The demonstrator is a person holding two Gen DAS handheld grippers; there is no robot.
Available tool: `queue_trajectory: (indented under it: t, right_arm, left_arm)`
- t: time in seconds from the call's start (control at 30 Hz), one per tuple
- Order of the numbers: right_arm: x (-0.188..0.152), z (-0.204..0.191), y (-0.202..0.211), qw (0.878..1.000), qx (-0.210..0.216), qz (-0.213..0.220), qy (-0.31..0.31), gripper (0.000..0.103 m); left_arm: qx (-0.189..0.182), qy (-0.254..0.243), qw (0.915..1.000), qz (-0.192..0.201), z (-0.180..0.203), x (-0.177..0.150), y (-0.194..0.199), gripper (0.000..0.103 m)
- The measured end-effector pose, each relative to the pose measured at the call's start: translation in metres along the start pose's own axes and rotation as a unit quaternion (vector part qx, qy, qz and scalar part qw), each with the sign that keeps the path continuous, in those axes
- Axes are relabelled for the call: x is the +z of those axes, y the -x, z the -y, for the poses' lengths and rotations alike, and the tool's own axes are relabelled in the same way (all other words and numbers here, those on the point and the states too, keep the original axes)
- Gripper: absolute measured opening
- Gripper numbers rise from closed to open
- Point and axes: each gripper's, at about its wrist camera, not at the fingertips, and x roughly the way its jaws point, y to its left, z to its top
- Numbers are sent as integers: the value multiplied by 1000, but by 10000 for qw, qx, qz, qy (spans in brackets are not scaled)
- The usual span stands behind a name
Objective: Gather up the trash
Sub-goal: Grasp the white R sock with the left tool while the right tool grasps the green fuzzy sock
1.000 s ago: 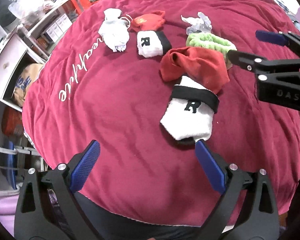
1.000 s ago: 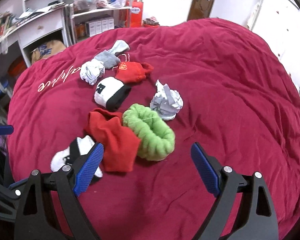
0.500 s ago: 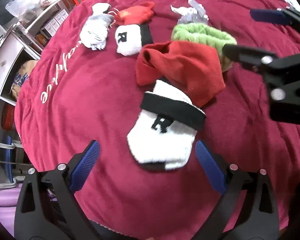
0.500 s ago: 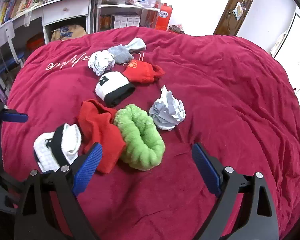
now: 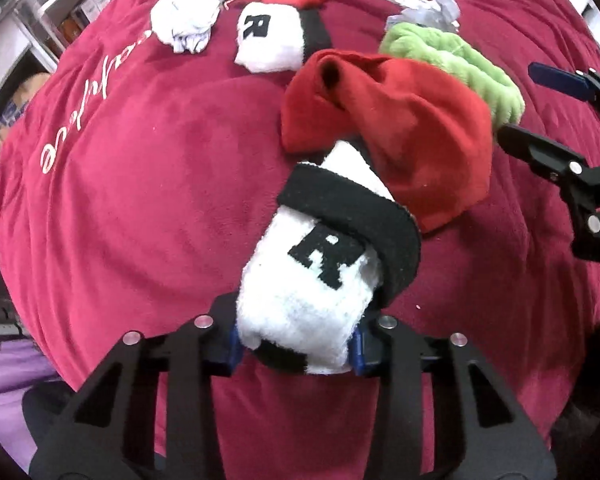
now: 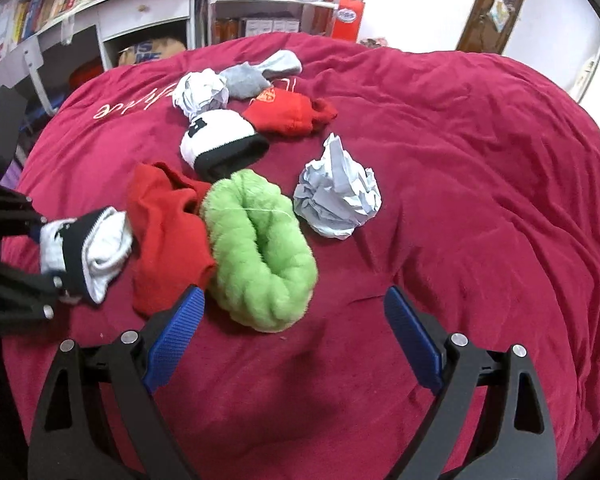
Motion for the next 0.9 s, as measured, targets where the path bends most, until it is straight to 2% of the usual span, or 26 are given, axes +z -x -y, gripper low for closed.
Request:
queue_trajectory:
  t: [0.13, 0.23, 0.33, 0.37, 0.4, 0.47, 0.57, 0.67, 0.8, 0.9]
  right_arm:
    - [-2, 4, -18, 9994, -19, -176, 300, 87]
    - [1, -1, -37, 9985, 232, -258, 417, 84]
    - [1, -15, -51, 9971, 357, -263, 614, 62]
    - [1, -19, -53, 9966, 427, -242, 655, 47]
    - [1, -22, -54, 9962, 493, -235, 675, 40]
    - [1, -25, -50, 9966, 367, -160, 725, 35]
    - [0, -18, -40, 9982, 235, -121, 544, 35]
    - [-4, 1, -33, 9997, 87, -213, 124, 35]
    - [-11, 24, -14, 9990, -157, -127, -399, 35]
    - [-15, 28, 0, 9975, -128, -36, -696, 35]
  left_arm:
    - [44, -7, 10000, -13, 1, 0, -2, 39]
    - [4, 37, 10000, -45, 2, 1, -4, 41]
    - [-53, 76, 9999, -66, -2, 5, -8, 41]
    - [-44, 54, 10000, -59, -2, 8, -7, 41]
    - [-42, 49, 10000, -41, -2, 7, -7, 40]
    - [-28, 17, 10000, -11, 1, 6, -4, 39]
    - [-21, -49, 10000, 50, 4, 5, 2, 37]
    - [-35, -61, 9999, 138, 3, 2, 12, 34]
    - [-58, -100, 9997, 223, -1, -5, 21, 34]
    - [-73, -131, 9995, 293, -7, -8, 30, 34]
